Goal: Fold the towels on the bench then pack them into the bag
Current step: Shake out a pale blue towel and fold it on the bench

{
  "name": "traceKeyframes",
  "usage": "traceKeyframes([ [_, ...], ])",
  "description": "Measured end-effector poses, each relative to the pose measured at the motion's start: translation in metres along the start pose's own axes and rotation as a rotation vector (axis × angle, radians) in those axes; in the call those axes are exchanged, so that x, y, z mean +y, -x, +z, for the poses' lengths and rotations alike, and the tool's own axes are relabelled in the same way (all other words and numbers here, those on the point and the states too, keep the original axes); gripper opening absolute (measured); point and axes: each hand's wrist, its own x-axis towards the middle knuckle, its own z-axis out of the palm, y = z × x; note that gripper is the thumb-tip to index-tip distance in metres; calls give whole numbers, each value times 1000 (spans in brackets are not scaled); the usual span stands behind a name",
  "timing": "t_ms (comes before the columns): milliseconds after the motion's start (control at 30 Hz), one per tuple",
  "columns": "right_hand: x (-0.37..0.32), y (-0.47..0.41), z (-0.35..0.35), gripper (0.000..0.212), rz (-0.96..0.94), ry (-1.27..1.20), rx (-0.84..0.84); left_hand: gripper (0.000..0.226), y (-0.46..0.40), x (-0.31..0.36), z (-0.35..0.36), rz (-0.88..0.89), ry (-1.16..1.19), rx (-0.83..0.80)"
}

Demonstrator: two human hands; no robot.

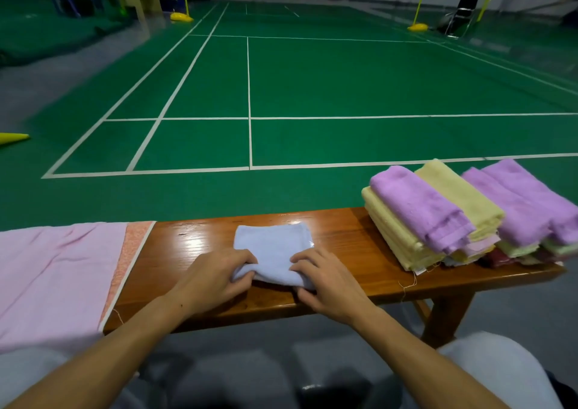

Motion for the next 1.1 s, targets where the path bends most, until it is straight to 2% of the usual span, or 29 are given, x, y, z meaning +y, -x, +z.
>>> traceKeyframes([
  [100, 0, 0, -7, 27, 96, -106, 59, 36, 1, 0, -1, -28, 75, 31],
  [167, -3, 0, -10, 25, 173, -176, 78, 36, 2, -1, -1, -48, 117, 45],
  [267, -5, -1, -10, 22, 256, -285, 92, 48, 5, 0, -2, -86, 105, -16],
  [333, -3, -3, -8, 22, 297, -335, 112, 39, 6, -1, -2, -76, 86, 12],
  [533, 0, -15, -7, 33, 404, -523, 232, 15, -7, -6, -3, -197, 280, 124],
  [633, 4, -25, -2, 31, 500, -548, 309, 17, -17, -13, 5, -283, 327, 168],
  [700, 7, -30, 4, 29, 570, -474, 318, 16, -21, -18, 13, -334, 288, 169],
  [833, 16, -29, 13, 37, 604, -105, 216, 30, -25, -22, 21, -431, 33, 77],
  [967, 18, -30, -4, 41, 479, 2, 181, 38, -30, -16, 17, -482, 1, 62],
  [1033, 8, -31, -9, 50, 342, -29, 94, 42, -32, -10, 14, -519, 23, 105],
  [1100, 1, -27, -4, 53, 252, 28, -27, 46, -33, -3, 11, -576, 12, 78],
])
